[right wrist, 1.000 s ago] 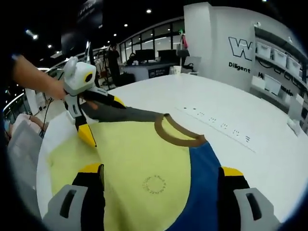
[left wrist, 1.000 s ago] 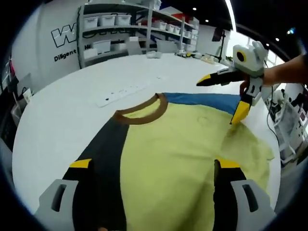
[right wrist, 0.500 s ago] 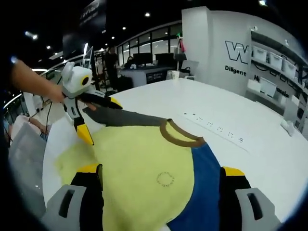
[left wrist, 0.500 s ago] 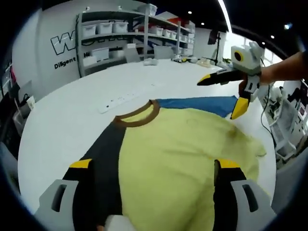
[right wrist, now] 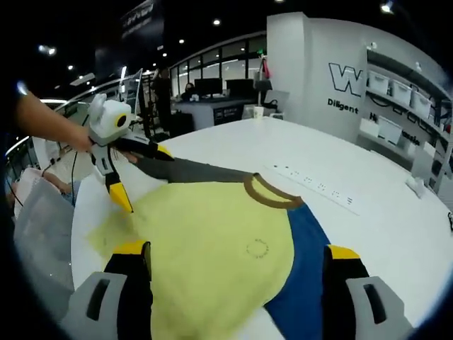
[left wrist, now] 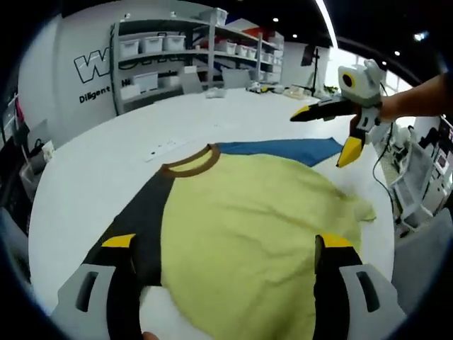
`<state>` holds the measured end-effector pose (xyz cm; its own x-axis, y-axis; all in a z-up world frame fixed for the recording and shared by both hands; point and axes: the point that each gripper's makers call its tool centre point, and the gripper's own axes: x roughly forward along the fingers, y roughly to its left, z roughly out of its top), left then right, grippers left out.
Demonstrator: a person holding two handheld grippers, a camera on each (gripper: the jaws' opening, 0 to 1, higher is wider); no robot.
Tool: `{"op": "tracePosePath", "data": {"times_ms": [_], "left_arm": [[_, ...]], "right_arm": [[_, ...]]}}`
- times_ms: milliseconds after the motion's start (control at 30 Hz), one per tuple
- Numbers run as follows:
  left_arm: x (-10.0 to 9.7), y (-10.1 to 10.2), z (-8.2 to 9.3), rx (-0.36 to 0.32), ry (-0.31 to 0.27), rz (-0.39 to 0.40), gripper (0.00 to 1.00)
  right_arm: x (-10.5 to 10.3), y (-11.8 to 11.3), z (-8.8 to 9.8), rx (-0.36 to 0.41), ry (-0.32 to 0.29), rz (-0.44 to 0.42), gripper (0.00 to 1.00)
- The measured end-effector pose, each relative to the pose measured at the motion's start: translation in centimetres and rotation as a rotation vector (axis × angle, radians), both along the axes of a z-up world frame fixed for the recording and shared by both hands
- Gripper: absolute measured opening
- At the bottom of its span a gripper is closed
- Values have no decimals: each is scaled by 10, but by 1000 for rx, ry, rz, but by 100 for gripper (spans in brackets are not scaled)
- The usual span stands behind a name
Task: Fold the garment on the visible template until the final outline fits inside the template.
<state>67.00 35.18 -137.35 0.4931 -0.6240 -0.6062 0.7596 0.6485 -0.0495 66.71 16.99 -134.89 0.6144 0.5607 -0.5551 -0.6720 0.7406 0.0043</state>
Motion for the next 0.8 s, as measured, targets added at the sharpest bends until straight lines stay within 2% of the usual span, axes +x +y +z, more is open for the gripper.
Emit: {"op": "tracePosePath", "data": {"times_ms": [333, 533, 667, 800], "left_arm": [[-11, 8, 7, -2, -16, 1, 99], [-25, 11, 10, -14, -15, 22, 99], [-36, 9, 10, -3, -25, 13, 96], [-47, 8, 9, -5, -25, 7, 96]], "right_arm": [[-18, -6, 5, -2, -8, -20, 99], [-33, -10, 7, 13, -15, -49, 97], [-45, -16, 6, 6, -27, -60, 90], [-54, -19, 4, 17, -18, -75, 89]]}}
